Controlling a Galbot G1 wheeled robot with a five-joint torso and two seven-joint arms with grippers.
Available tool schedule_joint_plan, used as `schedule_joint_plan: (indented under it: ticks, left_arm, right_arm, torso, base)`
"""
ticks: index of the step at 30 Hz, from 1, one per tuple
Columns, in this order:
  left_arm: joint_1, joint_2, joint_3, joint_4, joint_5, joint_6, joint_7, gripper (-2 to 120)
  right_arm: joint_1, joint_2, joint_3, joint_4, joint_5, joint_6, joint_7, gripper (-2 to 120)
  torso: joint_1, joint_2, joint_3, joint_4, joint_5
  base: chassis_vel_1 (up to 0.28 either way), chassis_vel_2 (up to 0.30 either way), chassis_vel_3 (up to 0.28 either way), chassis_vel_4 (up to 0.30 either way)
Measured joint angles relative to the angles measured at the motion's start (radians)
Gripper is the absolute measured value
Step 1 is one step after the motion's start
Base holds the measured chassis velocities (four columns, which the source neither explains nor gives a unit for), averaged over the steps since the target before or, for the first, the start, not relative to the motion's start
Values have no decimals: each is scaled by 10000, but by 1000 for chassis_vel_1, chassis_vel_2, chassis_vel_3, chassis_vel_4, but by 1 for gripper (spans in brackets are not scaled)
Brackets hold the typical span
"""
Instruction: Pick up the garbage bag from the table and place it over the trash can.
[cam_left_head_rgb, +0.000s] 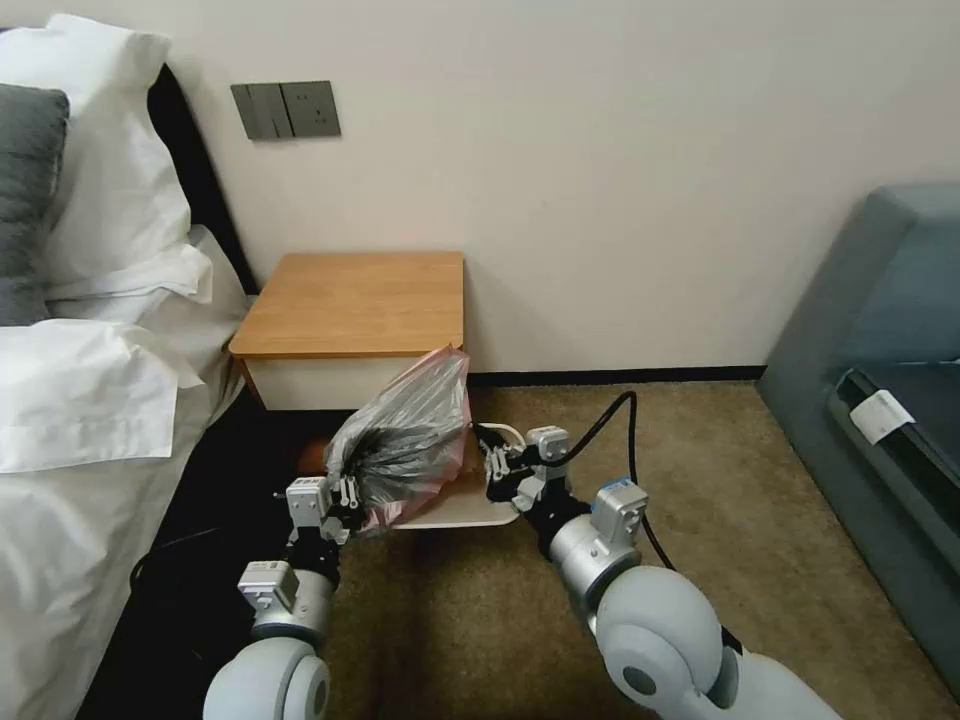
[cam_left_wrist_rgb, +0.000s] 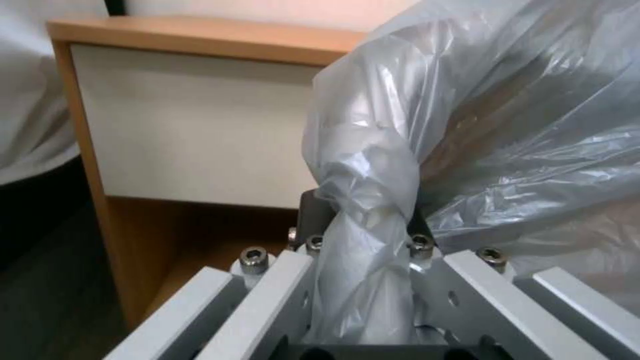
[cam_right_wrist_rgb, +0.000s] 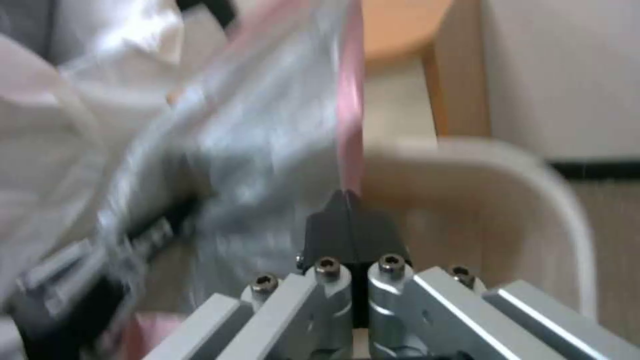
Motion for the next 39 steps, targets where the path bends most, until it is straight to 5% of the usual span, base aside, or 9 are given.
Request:
schedule_joint_plan:
  ticks: [3,25,30,39]
  left_arm:
    - [26,-23,35,-95,0,5,1,4]
    - [513,-114,256,-420,175,-48,55,4]
    - [527,-101,219,-358,182,-49,54,4]
    - [509,-113,214,-404,143,-51,54,4]
  right_arm:
    - [123,73,-49,-155,315,-103,117,0]
    - [1027,557,-388,-1248,844,65,-529,82]
    - [1156,610,-523,-1287,873,65,-636,83]
    - [1261,607,-680,-1496,736,135,-621,50]
  torso:
    - [1,0,0,1,0]
    - [0,0,0,1,0]
    - [1,0,0,2,0]
    - [0,0,0,1,0]
  base:
    - [0,0,0,0]
    - [0,0,0,0]
    - [0,0,0,0]
    - [0,0,0,0]
